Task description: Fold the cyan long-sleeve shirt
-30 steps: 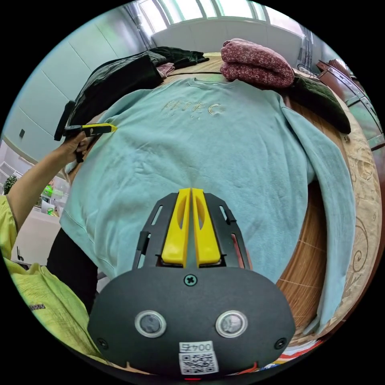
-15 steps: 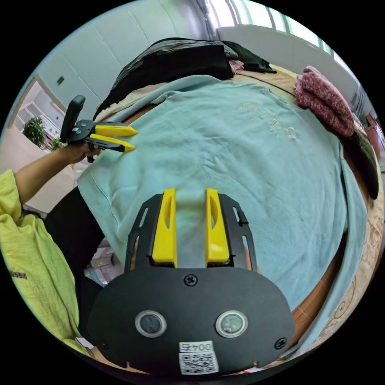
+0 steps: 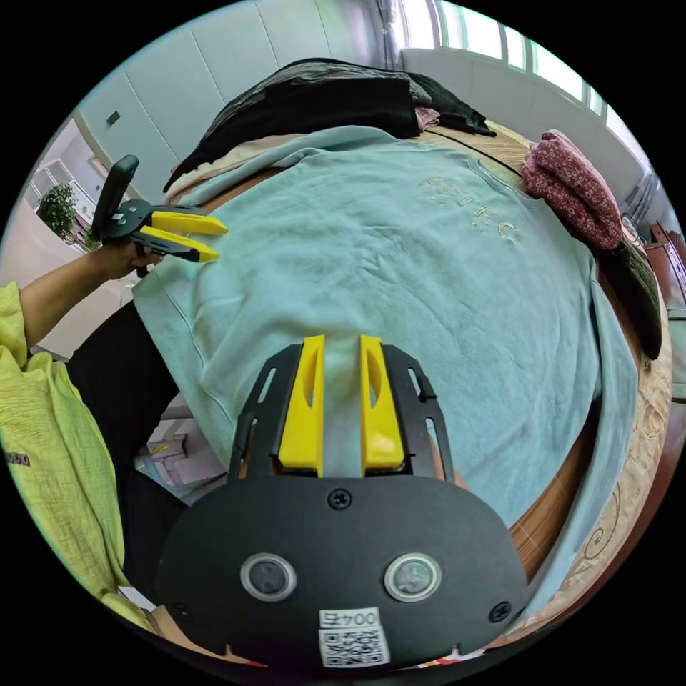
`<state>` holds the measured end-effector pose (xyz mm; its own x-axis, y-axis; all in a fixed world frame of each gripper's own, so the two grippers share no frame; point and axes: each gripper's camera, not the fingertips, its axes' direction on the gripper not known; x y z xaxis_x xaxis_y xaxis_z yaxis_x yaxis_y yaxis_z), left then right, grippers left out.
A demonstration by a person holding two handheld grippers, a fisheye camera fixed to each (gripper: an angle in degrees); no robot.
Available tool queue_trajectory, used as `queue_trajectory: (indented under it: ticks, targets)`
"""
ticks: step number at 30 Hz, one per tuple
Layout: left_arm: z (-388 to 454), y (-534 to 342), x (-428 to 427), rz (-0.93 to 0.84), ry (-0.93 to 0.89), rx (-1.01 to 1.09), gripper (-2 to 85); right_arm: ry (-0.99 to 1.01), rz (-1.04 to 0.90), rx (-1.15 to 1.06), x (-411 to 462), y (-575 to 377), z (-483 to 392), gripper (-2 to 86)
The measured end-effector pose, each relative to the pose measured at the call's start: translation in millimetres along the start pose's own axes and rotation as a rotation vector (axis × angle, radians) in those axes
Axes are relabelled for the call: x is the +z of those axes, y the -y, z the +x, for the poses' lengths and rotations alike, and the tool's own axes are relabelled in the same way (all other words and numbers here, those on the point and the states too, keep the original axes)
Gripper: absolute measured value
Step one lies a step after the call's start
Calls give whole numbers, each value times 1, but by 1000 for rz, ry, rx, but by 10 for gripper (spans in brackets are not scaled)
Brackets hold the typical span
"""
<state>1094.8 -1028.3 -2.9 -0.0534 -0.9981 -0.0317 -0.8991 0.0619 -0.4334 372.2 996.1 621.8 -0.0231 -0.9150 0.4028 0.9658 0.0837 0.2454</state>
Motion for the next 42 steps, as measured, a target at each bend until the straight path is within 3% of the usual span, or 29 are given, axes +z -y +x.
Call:
queue_trajectory:
  ticks: [3,5,11,15,17,20,22,30,42]
  targets:
    - [-8,-17,-31,59,104,-18,142,-1,24,43,-1,0,5,55]
    - [-29,-39,-49,41,257,-54,145,26,50,67,-3,-1,10,53]
    - [-101,-95,-89,-25,443,-179,161,169,45,114,15,2,25,55]
    - [-148,-118,-100,-52,368,-391,169,134,91,120,14,5,24,41]
    - [-179,-142,-109,35,245,-645,169,135,108,125,14,5,25,39]
    - [-194,-165,-110,101,145,-829,167,140,107,137,21,9,26,32]
    - [-191,-169,-106,111,113,-848,158,123,82,144,30,13,26,15]
    - [-157,-151,-119,27,304,-748,48,69,70,116,40,17,22,-5]
    - [-148,-69,-258,308,454,-685,25,43,80,103,49,18,21,-6]
